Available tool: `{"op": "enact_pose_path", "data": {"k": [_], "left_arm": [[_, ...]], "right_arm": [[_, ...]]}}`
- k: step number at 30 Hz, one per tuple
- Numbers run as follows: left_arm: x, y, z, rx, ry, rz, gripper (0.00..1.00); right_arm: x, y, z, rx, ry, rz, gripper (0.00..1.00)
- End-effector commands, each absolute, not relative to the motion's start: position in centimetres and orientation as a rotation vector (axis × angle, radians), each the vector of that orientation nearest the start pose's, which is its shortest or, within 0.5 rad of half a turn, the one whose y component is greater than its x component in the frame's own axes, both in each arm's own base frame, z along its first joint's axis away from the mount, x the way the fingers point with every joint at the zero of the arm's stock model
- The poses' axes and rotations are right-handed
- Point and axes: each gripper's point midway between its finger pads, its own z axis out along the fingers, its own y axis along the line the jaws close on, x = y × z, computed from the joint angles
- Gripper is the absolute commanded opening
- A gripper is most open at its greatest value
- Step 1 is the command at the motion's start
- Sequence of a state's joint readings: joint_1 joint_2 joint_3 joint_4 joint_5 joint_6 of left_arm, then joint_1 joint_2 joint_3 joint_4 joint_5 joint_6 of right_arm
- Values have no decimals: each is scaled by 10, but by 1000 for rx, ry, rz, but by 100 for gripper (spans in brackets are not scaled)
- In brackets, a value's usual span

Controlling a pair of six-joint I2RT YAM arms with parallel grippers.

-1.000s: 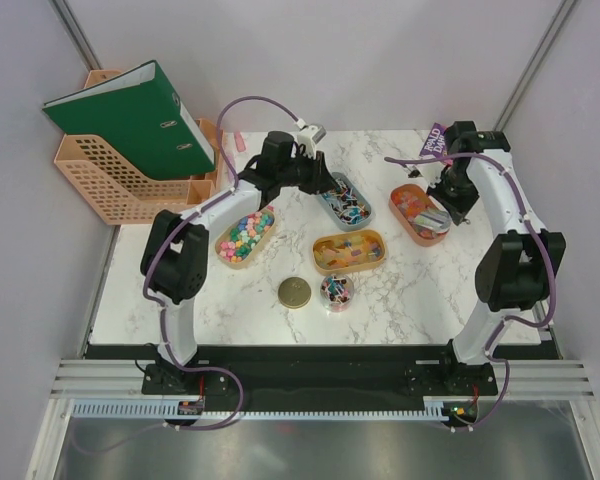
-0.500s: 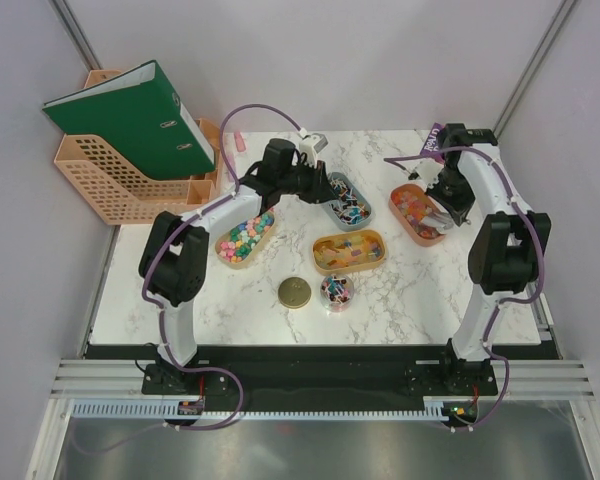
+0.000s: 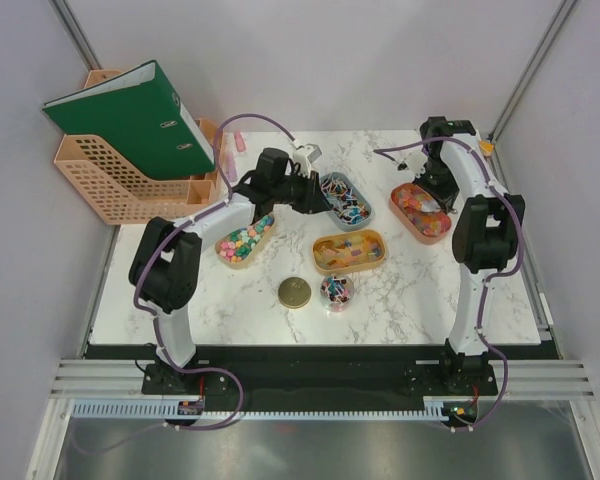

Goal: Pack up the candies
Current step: Scoop the fake candies from the storage box.

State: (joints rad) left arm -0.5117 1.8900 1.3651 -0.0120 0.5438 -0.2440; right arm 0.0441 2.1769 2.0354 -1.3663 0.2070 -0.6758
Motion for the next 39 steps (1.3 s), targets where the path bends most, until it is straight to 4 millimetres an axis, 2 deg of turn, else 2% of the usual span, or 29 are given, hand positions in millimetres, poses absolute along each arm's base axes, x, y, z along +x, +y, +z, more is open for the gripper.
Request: {"op": "enact_pose_path", "data": {"k": [1,5,10,16,18,19,20,25,26,28,32,33,34,36,37,38,39], "left_arm": [[396,-334,175,655,2006,-1027,24],[397,-329,173,649,2012,-1019,24],[399,-325,170,660,2016,-997,24],[400,-313,162,678,2039,-942,24],[401,-311,160,692,2036,-916,24],[401,-310,159,704,2032,-907,24],[403,-308,157,708,2035,-883,24],[406,-305,159,728,2026,-852,24],[406,-305,160,734,2022,-846,24],[408,-303,161,758,2013,-823,24],[411,-297,155,772,2033,-774,24],[411,-296,154,769,2042,-767,24],[415,-293,155,787,2030,-738,24],[413,-291,156,812,2031,-715,24],[415,-289,160,814,2023,-699,24],[415,-288,163,823,2015,-690,24],[415,-286,165,835,2009,-674,24]], "right_arm": [[395,-32,108,-1112,3008,-287,0],[396,-27,98,-1129,3020,-240,0],[386,-36,85,-1136,3043,-240,0],[386,-49,97,-1046,2987,-227,0],[386,-46,103,-1050,2960,-201,0],[383,-57,102,-1008,2970,-190,0],[382,-56,108,-1009,2922,-173,0],[382,-51,105,-1010,2851,-140,0],[382,-48,111,-1014,2816,-125,0],[382,-46,104,-1013,2783,-113,0],[384,-27,93,-1021,2662,10,0],[385,-24,81,-1015,2637,18,0],[386,-18,77,-1010,2614,58,0],[388,-15,68,-995,2568,62,0],[389,-13,72,-988,2531,66,0],[383,-13,65,-984,2534,75,0],[388,-16,67,-970,2504,57,0]]}}
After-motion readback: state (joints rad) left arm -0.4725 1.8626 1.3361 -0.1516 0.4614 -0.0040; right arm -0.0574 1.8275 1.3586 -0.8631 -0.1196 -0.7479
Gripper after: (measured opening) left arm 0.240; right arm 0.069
